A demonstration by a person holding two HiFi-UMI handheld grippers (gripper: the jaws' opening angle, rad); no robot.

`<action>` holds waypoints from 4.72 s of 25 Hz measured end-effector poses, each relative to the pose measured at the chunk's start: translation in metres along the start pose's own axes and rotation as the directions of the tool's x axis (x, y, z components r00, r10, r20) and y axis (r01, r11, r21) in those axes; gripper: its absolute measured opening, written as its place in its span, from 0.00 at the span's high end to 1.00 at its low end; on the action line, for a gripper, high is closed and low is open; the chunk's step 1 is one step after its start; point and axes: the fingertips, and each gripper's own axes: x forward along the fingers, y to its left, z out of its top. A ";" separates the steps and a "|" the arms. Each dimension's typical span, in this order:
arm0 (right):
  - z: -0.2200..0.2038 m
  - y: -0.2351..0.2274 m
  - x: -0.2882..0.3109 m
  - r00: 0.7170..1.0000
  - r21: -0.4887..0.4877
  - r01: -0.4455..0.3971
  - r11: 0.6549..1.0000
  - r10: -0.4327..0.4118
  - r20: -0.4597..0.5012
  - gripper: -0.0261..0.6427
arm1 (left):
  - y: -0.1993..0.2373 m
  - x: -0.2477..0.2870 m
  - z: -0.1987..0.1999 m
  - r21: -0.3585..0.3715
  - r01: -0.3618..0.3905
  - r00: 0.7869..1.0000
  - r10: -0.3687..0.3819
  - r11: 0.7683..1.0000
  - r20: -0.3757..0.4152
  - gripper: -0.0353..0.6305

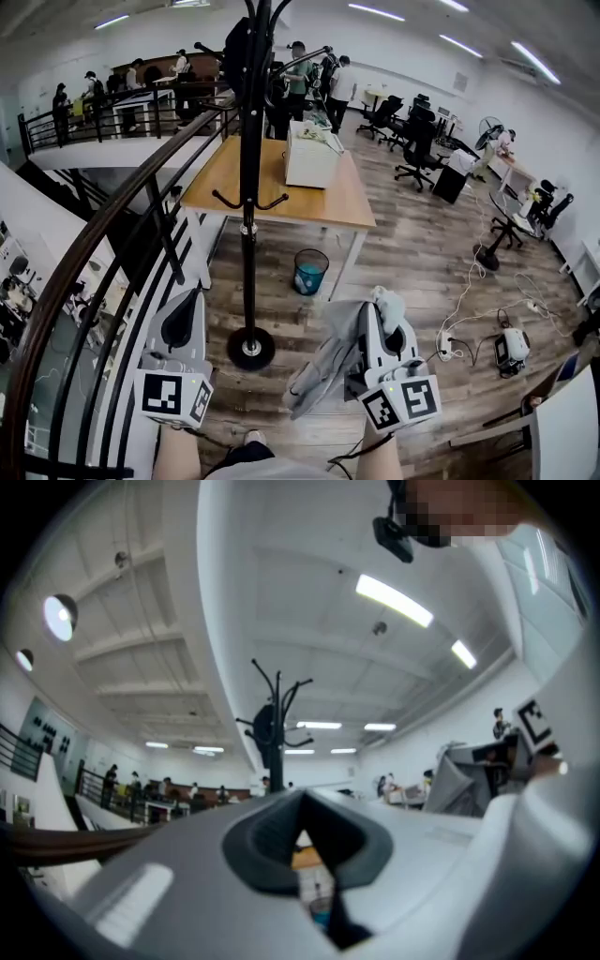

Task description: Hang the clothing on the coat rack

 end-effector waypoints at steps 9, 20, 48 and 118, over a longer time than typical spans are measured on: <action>-0.016 0.002 0.067 1.000 -0.016 0.025 1.000 -0.025 0.013 0.95 | 0.045 0.059 -0.017 -0.007 0.036 0.999 -0.036 0.999 0.011 0.93; -0.035 0.005 0.106 0.999 -0.030 0.039 0.999 -0.039 -0.006 0.95 | 0.073 0.090 -0.035 -0.025 0.052 0.999 -0.052 0.998 0.002 0.93; 0.031 -0.092 0.264 0.997 -0.015 -0.050 0.999 0.051 0.055 0.95 | 0.085 0.168 -0.048 -0.005 -0.067 0.998 0.067 0.998 -0.001 0.93; 0.067 -0.021 0.376 0.939 -0.031 -0.341 0.940 0.339 -0.052 0.95 | 0.117 0.136 -0.035 0.042 -0.207 0.977 0.209 0.977 -0.039 0.93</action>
